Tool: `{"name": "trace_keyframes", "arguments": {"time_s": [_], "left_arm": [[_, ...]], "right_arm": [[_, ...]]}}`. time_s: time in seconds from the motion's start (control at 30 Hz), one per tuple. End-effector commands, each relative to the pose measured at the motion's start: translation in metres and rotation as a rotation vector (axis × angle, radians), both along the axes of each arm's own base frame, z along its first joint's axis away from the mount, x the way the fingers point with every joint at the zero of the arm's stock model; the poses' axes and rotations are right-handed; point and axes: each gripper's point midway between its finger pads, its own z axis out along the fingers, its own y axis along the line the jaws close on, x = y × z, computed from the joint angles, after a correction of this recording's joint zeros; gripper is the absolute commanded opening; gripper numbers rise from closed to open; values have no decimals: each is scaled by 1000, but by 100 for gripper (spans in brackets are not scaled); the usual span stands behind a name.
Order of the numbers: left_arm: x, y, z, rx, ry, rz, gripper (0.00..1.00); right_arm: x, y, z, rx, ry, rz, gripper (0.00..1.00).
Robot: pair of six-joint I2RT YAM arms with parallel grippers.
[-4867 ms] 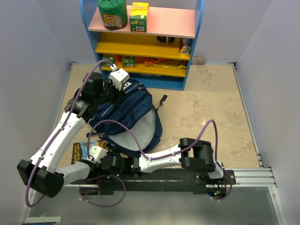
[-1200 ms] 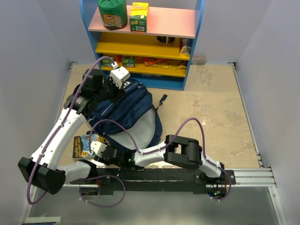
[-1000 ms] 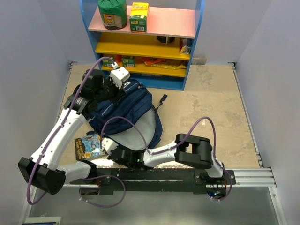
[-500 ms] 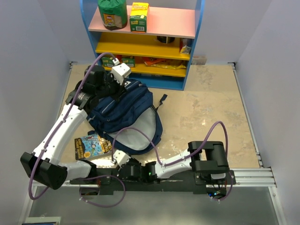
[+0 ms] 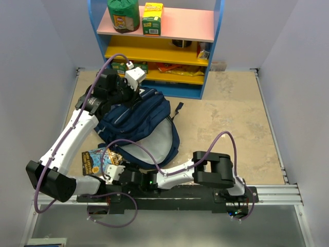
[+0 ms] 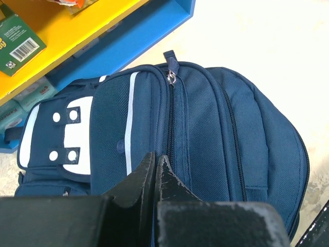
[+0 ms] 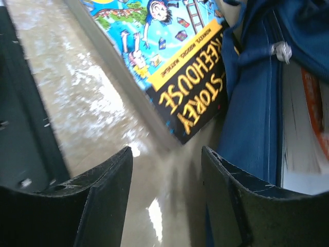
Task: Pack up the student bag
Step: Move the book to the center of the board.
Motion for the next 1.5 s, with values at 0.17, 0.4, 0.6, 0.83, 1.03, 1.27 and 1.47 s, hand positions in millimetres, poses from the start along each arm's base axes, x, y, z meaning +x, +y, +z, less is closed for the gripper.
{"name": "trace_keyframes", "arguments": {"time_s": [0.17, 0.4, 0.6, 0.83, 1.03, 1.27, 1.47], "left_arm": [[21, -2, 56, -55, -199, 14, 0], [20, 1, 49, -38, -190, 19, 0], [20, 1, 46, -38, -185, 19, 0], [25, 0, 50, -36, -192, 24, 0], [26, 1, 54, -37, -204, 32, 0], [32, 5, 64, -44, -244, 70, 0], [30, -9, 95, -124, -288, 16, 0]], "right_arm": [[26, 38, 8, 17, -48, 134, 59], [26, 44, -14, -51, 8, 215, 54], [26, 27, -41, -113, 87, 186, 0], [32, 0, -25, -64, 82, 93, 0], [28, -17, -17, -31, 142, 43, 0], [-3, -53, -13, 108, 344, -66, 0], [8, -17, 73, 333, 304, -29, 31]]}}
